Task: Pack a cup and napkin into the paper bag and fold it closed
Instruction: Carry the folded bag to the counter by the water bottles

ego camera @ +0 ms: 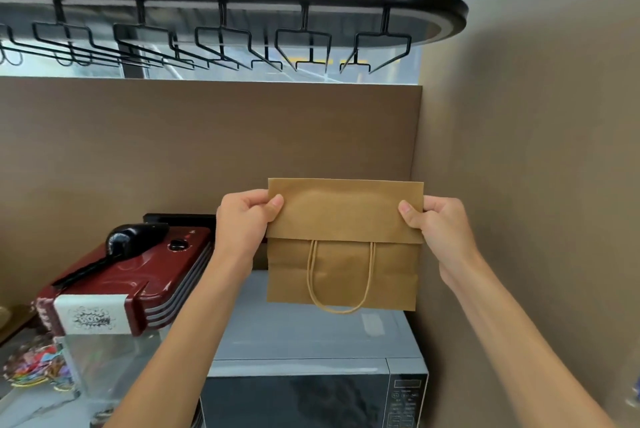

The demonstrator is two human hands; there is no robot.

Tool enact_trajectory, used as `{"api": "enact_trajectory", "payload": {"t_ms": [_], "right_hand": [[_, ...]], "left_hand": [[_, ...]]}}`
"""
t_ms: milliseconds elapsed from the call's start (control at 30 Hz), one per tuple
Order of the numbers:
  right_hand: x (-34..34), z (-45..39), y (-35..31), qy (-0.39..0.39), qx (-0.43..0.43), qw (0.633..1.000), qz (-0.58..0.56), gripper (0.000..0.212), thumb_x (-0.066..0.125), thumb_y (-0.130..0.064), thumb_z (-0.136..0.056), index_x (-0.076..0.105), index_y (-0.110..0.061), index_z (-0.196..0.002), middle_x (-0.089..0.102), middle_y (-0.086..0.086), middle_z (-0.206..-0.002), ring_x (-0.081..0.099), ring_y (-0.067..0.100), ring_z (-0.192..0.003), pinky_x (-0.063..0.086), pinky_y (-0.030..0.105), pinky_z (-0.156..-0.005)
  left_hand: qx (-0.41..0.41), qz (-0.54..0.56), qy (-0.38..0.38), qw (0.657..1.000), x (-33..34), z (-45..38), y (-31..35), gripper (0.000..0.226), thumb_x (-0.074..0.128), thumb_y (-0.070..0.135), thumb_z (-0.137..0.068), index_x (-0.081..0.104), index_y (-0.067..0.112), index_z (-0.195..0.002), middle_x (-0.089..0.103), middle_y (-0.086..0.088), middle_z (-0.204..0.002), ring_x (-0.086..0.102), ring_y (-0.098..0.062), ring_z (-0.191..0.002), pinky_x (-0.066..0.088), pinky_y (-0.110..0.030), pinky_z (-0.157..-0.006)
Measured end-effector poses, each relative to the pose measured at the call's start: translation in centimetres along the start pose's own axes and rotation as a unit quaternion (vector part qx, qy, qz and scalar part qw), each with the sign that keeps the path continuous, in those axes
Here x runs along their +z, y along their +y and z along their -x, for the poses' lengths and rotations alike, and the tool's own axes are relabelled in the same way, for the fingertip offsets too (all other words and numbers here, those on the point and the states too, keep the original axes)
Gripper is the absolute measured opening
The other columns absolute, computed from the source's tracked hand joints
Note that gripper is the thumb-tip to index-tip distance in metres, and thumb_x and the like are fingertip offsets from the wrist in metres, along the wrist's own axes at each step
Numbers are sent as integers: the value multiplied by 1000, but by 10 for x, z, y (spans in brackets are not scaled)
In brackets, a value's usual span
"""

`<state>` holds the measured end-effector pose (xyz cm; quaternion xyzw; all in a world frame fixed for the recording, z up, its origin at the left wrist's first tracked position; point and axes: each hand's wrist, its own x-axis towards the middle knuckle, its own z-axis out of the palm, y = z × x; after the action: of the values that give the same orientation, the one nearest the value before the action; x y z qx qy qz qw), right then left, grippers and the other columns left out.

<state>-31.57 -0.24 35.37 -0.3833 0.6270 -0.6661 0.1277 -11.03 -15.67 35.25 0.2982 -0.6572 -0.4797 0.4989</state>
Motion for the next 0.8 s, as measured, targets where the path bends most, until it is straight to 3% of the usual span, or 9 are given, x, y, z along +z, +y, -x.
{"api": "enact_trajectory", "payload": {"t_ms": [200,433,633,800], "right_hand": [[-5,4,5,-16,0,1000,-11,19,62,-11,-95,78,-9,-85,80,2,-86,76,15,-85,55,23,-70],[-8,15,6,-27,11,1000,-8,18,62,-12,-95,78,-11,-85,80,0,-85,76,13,-84,54,24,-71],[-10,44,-2,-6,19,1000,-3,18,62,-12,-94,77,-4,-90,80,5,-90,75,17,-88,57,24,-74],[-8,83,-20,21,20,1000,9,19,62,-13,-95,79,-13,-87,80,-3,-85,75,8,-80,53,18,-66]], "left_hand": [[-2,0,8,1000,4,10,-2,24,61,14,-92,79,23,-80,79,0,-83,74,-19,-87,58,-44,-88],[-11,8,14,1000,2,27,-7,22,59,12,-93,79,17,-84,79,-6,-87,73,-26,-92,56,-50,-91],[1,15,-25,1000,-10,38,-10,20,61,17,-89,73,4,-82,73,-23,-88,65,-30,-83,53,-44,-84],[0,41,-57,998,-23,56,2,19,60,11,-91,77,10,-82,74,-22,-94,68,-28,-85,53,-55,-94]]}}
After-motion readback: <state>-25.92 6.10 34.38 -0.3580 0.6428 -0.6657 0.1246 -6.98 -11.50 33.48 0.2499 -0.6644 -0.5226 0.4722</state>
